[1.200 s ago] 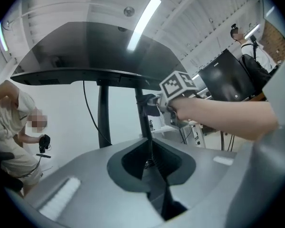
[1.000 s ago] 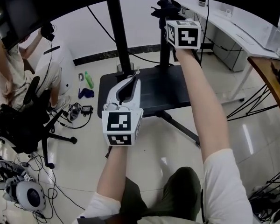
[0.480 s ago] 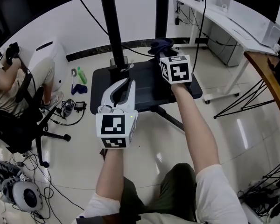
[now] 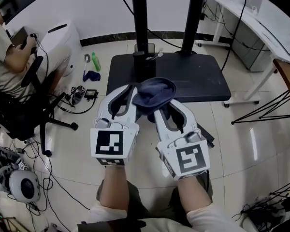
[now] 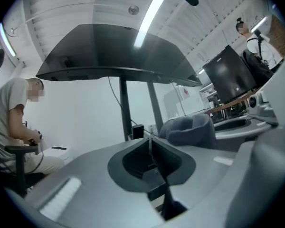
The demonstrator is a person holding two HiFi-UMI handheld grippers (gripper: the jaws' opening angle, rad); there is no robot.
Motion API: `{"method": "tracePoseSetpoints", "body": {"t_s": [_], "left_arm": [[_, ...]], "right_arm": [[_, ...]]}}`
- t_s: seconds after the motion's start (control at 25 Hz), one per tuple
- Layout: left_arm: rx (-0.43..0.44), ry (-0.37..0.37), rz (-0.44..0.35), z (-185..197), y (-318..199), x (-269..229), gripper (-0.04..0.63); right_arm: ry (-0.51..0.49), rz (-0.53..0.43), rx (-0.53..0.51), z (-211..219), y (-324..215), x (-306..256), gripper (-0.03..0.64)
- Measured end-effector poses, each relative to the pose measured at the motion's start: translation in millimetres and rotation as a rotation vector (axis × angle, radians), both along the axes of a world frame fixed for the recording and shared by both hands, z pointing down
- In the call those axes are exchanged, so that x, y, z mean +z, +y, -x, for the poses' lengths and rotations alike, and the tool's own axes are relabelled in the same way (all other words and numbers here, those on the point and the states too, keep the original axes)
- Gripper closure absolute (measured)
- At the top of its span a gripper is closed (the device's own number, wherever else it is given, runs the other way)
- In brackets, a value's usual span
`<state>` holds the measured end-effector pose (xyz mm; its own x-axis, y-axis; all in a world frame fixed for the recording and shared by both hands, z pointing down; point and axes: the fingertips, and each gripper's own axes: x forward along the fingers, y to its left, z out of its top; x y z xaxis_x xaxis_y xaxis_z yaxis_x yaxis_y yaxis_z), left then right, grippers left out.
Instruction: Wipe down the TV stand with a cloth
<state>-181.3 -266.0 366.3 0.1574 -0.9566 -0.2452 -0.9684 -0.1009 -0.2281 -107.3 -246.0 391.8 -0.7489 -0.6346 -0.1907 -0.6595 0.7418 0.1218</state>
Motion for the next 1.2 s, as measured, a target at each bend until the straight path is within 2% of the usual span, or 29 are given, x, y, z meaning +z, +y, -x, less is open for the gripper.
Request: {"method": "tracePoseSetpoints", "body": {"t_s": [0.08,0.16,0.24,0.36,0.48,0.6,0.8,0.96,1.08,1.2], "left_arm": [[-0.065,0.022,0.030,42,-2,7,0.499],[-0.144,0.035,0.029,86,3,8,0.499],[-0.187,0.048,0.014,118,9,9,0.499],[-0.182,0.060,0.034,143,8,16,0.499],[-0.180,0.021,0.065,153,4,26,0.499],[-0.168,0.039,0.076,160,4,33,0.499],[-0.145,0.099,0.063,161,7,30,0.499],[-0.134,0.112,0.039,157,15,18,0.499],[-0.123,0.109,0.021,144,20,11,0.499],[-0.097,0.077,0.010,120,22,6,0.499]], "right_arm": [[0.015,0.058,-0.079,53,-4,9,0.546],[0.007,0.049,-0.131,102,-17,5,0.546],[0.034,0.117,-0.118,140,-43,12,0.548],[0.105,0.276,-0.018,177,-90,29,0.548],[0.192,0.395,0.108,200,-131,44,0.548],[0.264,0.430,0.236,204,-167,50,0.548],[0.302,0.475,0.269,204,-176,49,0.549],[0.267,0.371,0.180,194,-111,38,0.549],[0.169,0.282,0.112,157,-36,35,0.549],[0.081,0.065,0.083,119,13,30,0.549]]}}
